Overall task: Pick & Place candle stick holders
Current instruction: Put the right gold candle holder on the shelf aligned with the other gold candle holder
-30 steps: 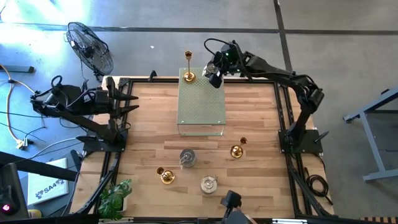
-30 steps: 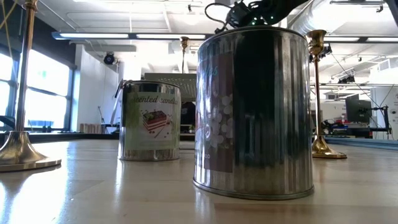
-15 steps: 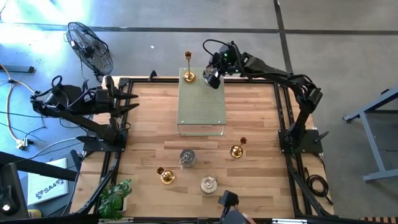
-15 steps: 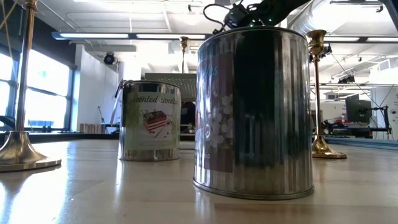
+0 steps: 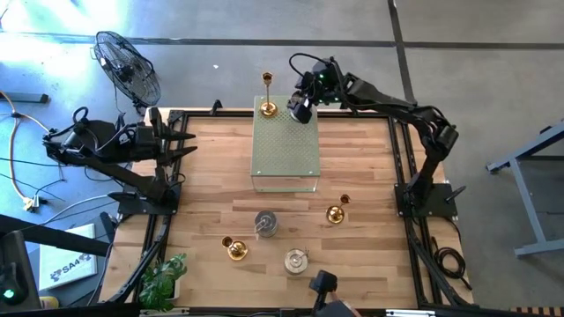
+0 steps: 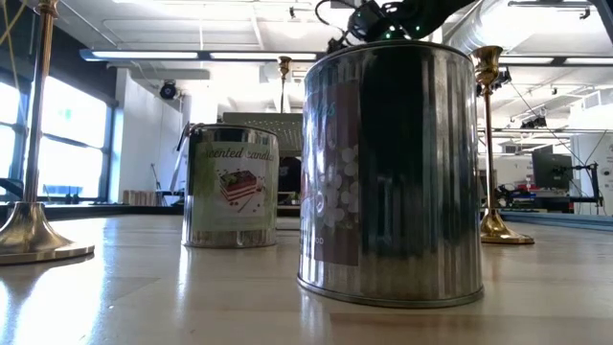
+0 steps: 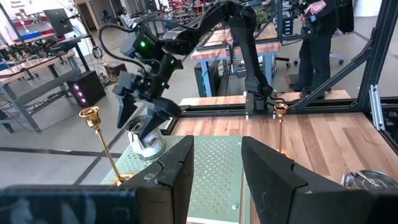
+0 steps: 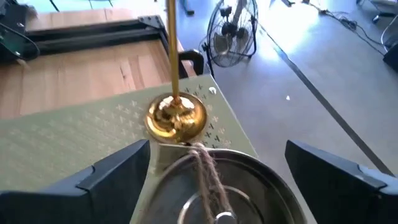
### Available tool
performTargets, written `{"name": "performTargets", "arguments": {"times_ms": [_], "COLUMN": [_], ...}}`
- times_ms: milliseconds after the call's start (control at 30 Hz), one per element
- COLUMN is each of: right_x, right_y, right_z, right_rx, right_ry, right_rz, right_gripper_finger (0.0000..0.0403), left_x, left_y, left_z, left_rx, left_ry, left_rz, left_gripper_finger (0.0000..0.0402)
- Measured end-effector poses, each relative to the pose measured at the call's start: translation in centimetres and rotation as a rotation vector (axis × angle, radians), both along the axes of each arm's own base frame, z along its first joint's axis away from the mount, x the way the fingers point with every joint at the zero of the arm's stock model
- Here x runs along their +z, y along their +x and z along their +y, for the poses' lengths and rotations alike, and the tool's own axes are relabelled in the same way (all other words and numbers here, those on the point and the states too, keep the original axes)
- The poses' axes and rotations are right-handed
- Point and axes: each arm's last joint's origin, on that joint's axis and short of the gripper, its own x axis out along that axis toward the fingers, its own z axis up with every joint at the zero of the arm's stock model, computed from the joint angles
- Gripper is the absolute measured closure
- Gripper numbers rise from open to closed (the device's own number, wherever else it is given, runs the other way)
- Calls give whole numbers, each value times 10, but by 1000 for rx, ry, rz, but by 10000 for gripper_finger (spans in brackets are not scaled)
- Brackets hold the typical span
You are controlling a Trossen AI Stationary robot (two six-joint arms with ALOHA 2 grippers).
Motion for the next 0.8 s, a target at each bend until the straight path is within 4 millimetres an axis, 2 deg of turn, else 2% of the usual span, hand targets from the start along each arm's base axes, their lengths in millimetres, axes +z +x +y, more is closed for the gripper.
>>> {"name": "performTargets", "arguments": {"times_ms": [200, 367, 467, 667, 800], "right_x": [27, 57, 76, 111, 127], "right_y": [-10, -28, -41, -63, -78], "right_z": [8, 23, 37, 71, 99], "right_rx": [4, 8, 38, 222, 276], "right_ry": [-51, -72, -83, 68, 85], "right_rz": [-83, -143, -185, -359, -369], "right_gripper_finger": [33, 33, 33, 32, 33], "left_x": [-1, -1, 0, 0, 0], "left_y": [0, 0, 0, 0, 0], "left_z": [0, 0, 0, 0, 0], "left_rx": [0, 0, 0, -1, -1], "left_ry": [-5, -9, -9, -9, -6], "left_rz": [4, 3, 2, 2, 3], "left_gripper_finger": [270, 270, 270, 270, 270]}}
